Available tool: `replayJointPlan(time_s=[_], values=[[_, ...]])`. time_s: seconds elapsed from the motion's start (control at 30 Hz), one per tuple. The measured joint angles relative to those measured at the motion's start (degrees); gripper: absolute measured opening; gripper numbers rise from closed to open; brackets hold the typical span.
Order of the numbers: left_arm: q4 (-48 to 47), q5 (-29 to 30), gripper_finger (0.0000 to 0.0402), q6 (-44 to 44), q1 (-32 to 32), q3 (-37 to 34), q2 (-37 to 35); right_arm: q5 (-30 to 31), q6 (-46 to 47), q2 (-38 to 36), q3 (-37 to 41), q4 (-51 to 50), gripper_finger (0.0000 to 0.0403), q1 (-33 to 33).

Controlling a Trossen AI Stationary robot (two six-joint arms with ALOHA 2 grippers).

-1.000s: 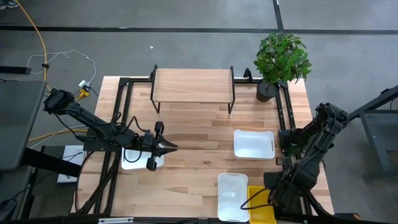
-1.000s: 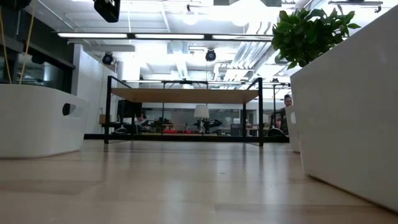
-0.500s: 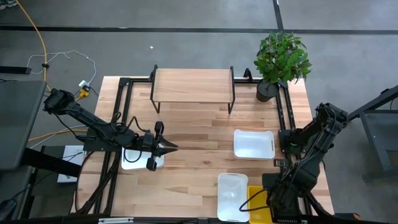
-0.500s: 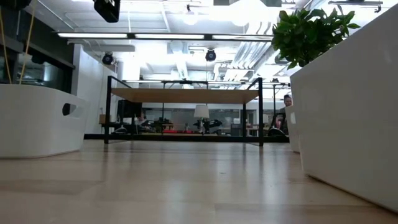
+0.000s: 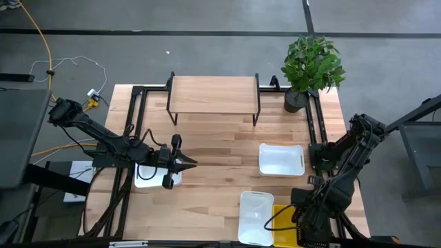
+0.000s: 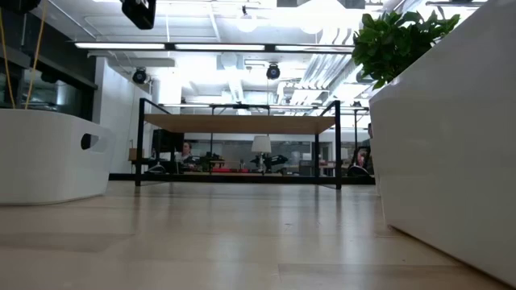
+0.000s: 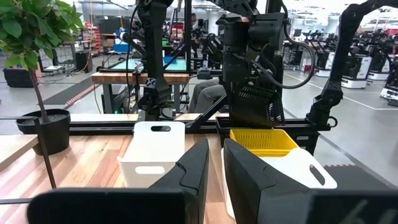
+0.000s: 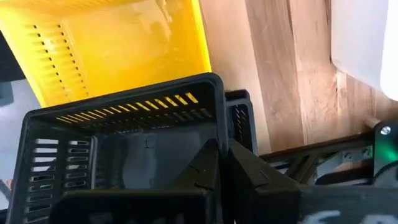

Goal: Stack baskets on shelf by color
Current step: Stack the left black bin on the stacked black bins

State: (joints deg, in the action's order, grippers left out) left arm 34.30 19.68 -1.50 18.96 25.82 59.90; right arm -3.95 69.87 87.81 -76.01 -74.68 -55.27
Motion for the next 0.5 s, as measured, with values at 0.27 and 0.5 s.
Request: replayJointPlan(time_s=[0.27,0.5], values=[[-0.7,0.0,0.0042,-0.9,0.0,0.0,0.0,0.8,3.4,0.0,0.0,-3.6,0.001,-3.1],[-0.7,0.0,0.0042,-0.9,0.0,0.0,0.0,3.5,3.7,0.3,0.0,-5.1,0.0007,-4.9]])
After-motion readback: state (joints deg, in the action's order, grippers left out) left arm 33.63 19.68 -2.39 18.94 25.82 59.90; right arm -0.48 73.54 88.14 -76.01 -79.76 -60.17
